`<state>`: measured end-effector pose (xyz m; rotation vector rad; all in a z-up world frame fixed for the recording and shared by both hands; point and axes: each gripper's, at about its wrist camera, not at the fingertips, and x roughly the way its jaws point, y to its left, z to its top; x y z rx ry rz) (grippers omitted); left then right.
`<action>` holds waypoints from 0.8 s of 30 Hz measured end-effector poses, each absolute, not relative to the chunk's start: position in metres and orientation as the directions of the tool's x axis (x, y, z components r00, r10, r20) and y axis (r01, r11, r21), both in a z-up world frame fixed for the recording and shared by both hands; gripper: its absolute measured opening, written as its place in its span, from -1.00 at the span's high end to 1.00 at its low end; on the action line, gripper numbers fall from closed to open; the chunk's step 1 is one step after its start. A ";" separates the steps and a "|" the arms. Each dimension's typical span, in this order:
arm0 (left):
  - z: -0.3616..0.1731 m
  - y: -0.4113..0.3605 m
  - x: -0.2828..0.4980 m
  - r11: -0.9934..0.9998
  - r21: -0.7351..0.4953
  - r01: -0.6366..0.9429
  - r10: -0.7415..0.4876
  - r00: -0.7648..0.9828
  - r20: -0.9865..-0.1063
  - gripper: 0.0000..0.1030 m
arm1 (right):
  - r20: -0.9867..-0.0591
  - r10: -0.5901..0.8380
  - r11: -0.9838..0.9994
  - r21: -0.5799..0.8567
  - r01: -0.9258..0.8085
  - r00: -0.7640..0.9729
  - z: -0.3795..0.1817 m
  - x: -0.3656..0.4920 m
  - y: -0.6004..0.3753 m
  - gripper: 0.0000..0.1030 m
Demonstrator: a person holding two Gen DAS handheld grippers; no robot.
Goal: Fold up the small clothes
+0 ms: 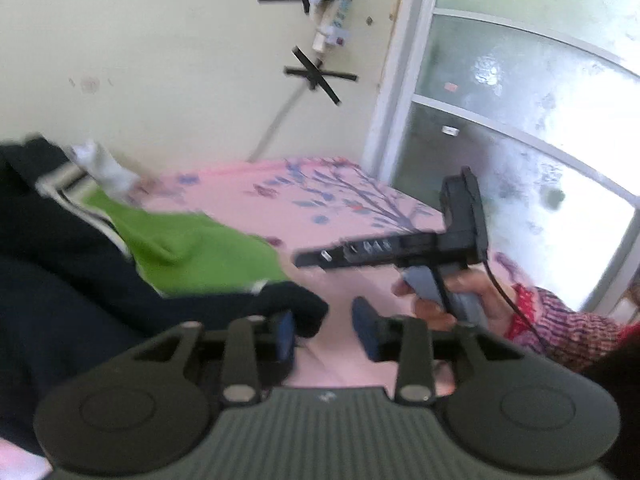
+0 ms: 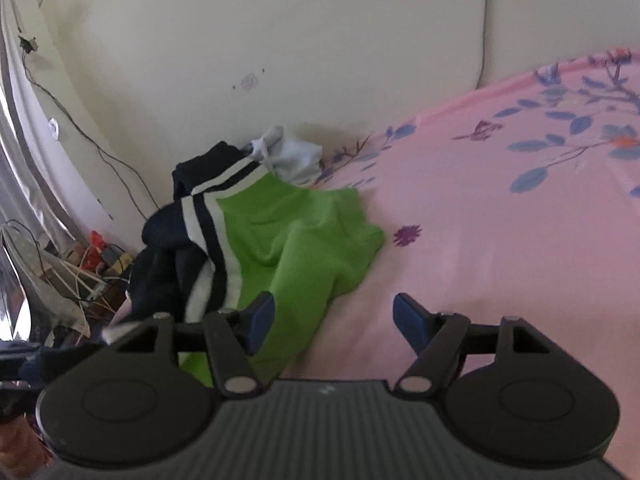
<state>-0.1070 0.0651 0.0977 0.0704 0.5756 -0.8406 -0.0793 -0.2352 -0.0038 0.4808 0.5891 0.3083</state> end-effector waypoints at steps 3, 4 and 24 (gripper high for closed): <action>0.116 0.084 -0.078 0.753 -0.163 0.638 -0.624 0.613 -0.484 0.17 | -0.461 0.415 0.839 0.527 -0.134 0.784 -0.006 -0.080 -0.231 -0.36; 0.123 0.088 -0.064 0.787 -0.164 0.595 -0.592 0.654 -0.471 -0.19 | -0.462 0.418 0.837 0.530 -0.134 0.782 -0.008 -0.080 -0.231 -0.36; 0.101 0.092 0.109 0.978 -0.042 0.203 -0.177 0.716 -0.675 0.83 | -0.473 0.330 0.883 0.460 -0.090 0.817 0.013 -0.041 -0.181 0.98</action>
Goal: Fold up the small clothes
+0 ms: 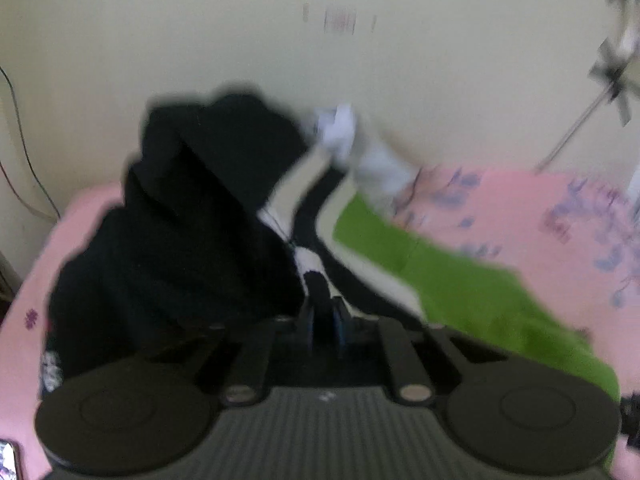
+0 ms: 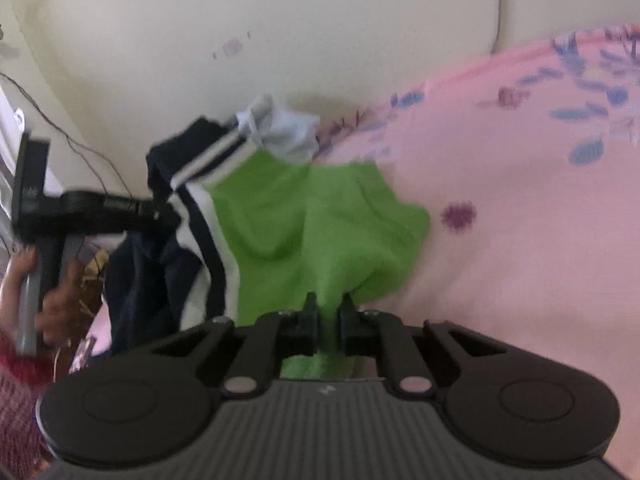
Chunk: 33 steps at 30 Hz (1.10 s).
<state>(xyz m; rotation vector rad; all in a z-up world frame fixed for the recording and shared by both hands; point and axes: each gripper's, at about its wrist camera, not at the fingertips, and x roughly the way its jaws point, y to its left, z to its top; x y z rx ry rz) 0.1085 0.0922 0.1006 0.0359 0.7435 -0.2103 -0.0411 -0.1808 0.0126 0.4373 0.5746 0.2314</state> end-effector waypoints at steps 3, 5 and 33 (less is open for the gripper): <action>0.159 0.115 0.066 0.948 -0.188 0.257 -0.319 0.774 -0.547 0.83 | -0.320 0.288 0.903 0.406 -0.144 0.902 0.071 -0.062 -0.197 1.00; 0.198 0.121 0.036 0.925 -0.231 0.303 -0.377 0.814 -0.442 0.83 | -0.198 0.274 0.902 0.391 -0.181 0.941 0.117 -0.080 -0.214 1.00; 0.077 -0.060 0.024 0.728 -0.170 0.664 -0.569 0.447 -0.690 -0.56 | -0.352 -0.293 0.927 0.123 0.355 0.889 0.039 -0.226 -0.392 -0.61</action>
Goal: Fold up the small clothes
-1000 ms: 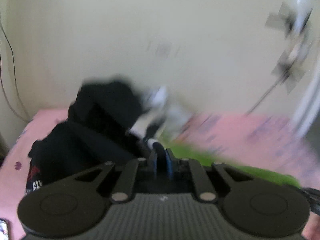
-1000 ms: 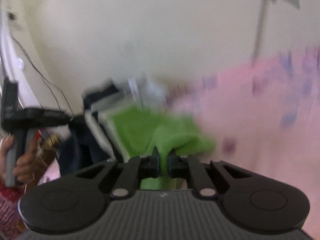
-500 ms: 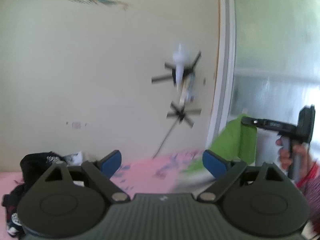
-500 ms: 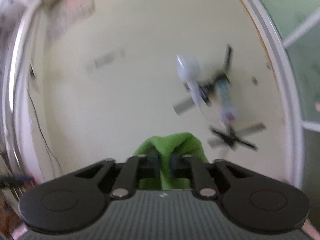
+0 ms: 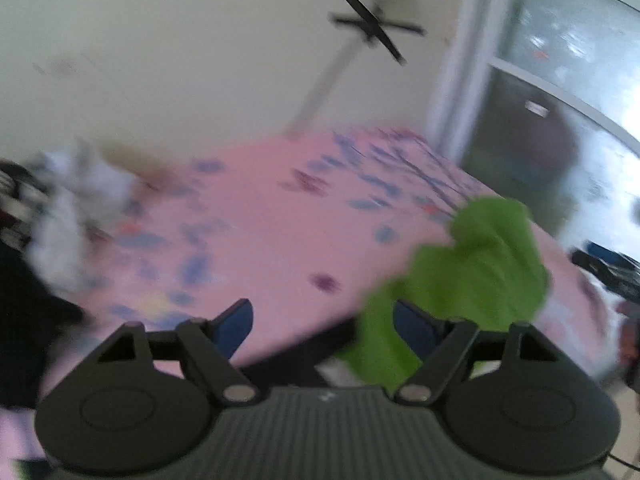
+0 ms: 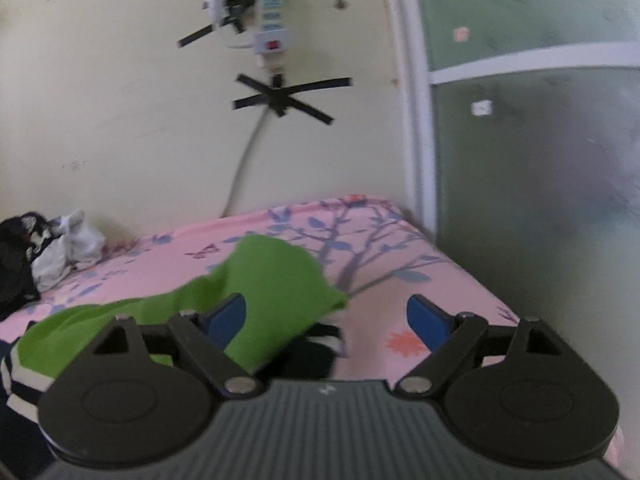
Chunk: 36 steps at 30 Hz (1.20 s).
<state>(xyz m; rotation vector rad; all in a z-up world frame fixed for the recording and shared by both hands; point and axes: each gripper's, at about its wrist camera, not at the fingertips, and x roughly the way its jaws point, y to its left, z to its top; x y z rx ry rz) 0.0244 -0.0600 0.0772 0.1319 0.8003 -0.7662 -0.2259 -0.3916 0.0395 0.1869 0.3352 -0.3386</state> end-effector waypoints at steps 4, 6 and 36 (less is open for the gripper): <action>0.046 -0.096 0.025 0.712 -0.172 0.681 -0.546 0.383 -0.745 0.07 | -0.353 -0.261 0.906 0.232 0.354 0.898 0.037 -0.215 -0.415 -0.62; 0.030 -0.106 0.027 0.698 -0.213 0.684 -0.539 0.305 -0.785 0.83 | -0.369 -0.239 0.879 0.310 0.362 0.898 0.034 -0.205 -0.425 -0.62; 0.079 0.060 -0.019 0.757 -0.345 0.555 -0.633 0.491 -0.599 0.81 | -0.192 -0.169 0.899 0.373 0.231 0.967 0.119 -0.217 -0.411 1.00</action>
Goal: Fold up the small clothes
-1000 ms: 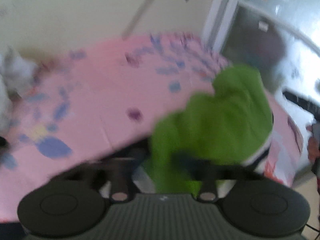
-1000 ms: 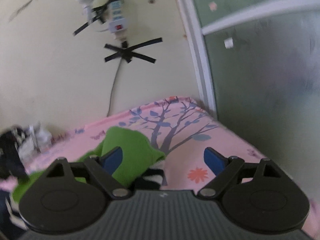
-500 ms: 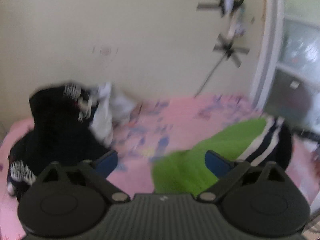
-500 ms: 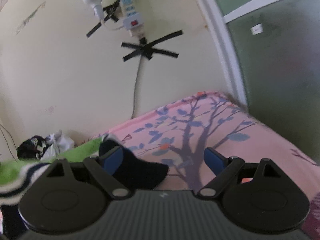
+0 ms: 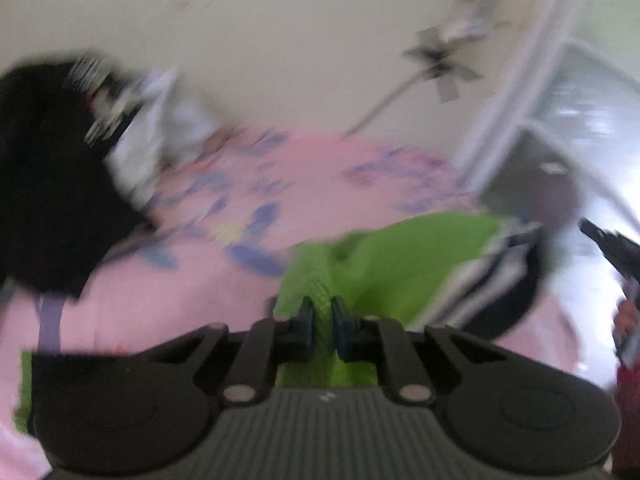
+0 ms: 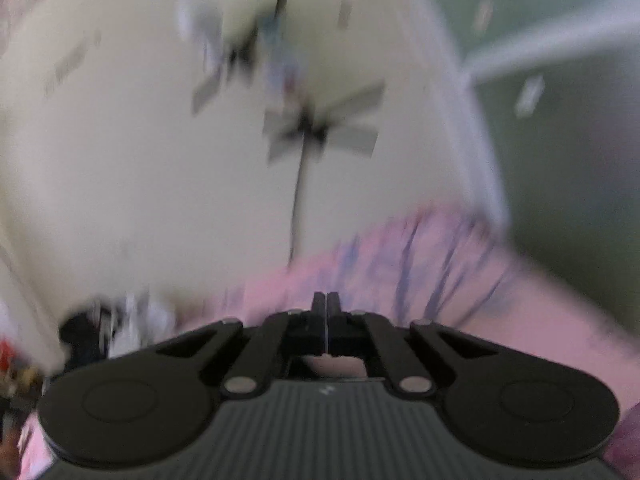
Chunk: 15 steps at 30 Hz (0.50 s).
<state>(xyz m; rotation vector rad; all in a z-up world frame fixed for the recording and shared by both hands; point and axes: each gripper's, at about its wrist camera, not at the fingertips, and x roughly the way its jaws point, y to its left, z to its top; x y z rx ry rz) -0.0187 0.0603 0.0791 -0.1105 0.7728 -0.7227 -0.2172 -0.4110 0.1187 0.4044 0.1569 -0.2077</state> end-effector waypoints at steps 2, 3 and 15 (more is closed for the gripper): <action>0.094 0.068 -0.034 0.722 -0.328 0.609 -0.673 0.508 -0.538 0.77 | -0.156 -0.214 0.901 0.349 0.257 0.964 0.137 -0.250 -0.420 1.00; 0.101 0.071 -0.039 0.728 -0.310 0.611 -0.668 0.531 -0.522 0.66 | -0.167 -0.243 0.898 0.333 0.286 0.956 0.142 -0.261 -0.422 1.00; 0.040 0.122 -0.034 0.786 -0.528 0.322 -0.614 0.510 -0.602 -0.69 | -0.472 0.083 0.868 0.467 0.169 0.878 0.015 -0.156 -0.375 -0.29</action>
